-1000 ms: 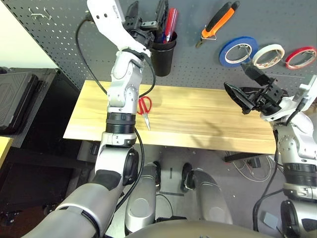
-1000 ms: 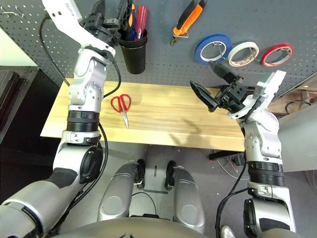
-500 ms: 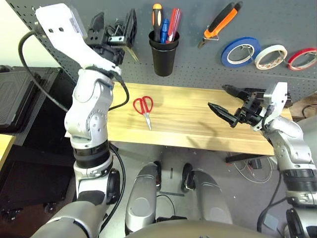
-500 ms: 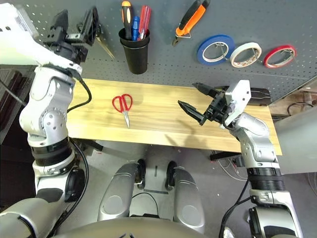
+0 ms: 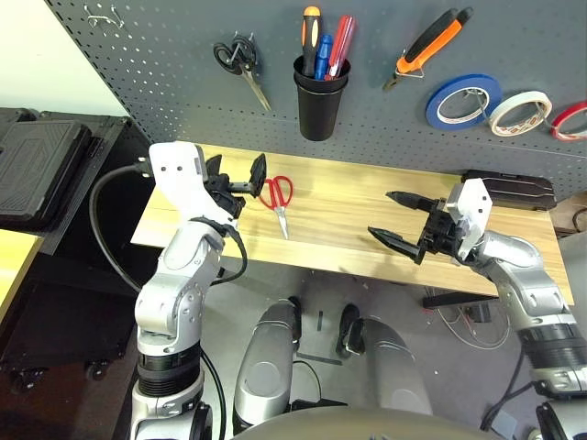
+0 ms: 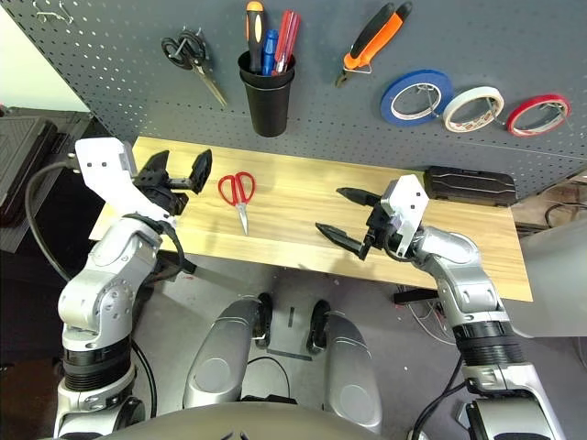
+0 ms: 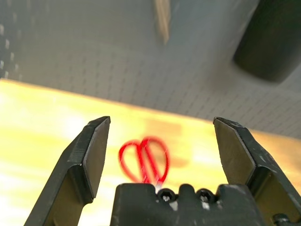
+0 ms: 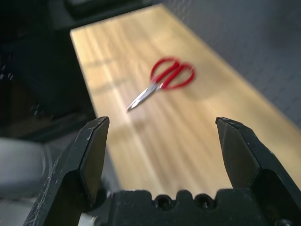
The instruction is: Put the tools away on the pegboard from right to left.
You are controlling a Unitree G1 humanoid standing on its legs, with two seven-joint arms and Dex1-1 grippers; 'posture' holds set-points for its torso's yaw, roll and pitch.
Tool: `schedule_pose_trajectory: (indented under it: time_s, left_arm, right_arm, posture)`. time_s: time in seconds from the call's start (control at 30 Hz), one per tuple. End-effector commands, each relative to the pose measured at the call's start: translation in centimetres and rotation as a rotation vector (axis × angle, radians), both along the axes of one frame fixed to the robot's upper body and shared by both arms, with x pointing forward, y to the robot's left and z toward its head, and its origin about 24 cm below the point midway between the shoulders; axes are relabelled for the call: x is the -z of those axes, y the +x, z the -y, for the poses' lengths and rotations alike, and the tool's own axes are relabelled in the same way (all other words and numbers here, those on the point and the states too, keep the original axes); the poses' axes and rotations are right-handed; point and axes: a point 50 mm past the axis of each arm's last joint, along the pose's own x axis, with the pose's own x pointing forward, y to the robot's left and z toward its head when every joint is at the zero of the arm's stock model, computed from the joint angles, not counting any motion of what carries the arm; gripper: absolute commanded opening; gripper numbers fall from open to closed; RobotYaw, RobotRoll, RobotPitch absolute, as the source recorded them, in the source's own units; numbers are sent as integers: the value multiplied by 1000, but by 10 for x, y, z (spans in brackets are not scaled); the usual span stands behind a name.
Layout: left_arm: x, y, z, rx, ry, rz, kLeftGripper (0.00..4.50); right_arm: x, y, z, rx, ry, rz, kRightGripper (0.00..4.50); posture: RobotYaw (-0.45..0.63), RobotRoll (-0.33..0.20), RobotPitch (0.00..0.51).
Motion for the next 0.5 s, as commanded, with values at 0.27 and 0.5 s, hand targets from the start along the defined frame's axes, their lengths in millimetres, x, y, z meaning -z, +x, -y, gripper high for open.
schedule_pose_trajectory:
  time_s: [0.27, 0.5]
  left_arm:
    - [53, 10, 8, -5, 108, -207, 4481]
    - [70, 36, -2, -47, 167, -260, 4481]
  right_arm:
    - [30, 1, -4, 88, -131, -81, 4500]
    - [38, 4, -12, 128, -157, -88, 4500]
  posture:
    - [224, 0, 302]
    - [210, 0, 312]
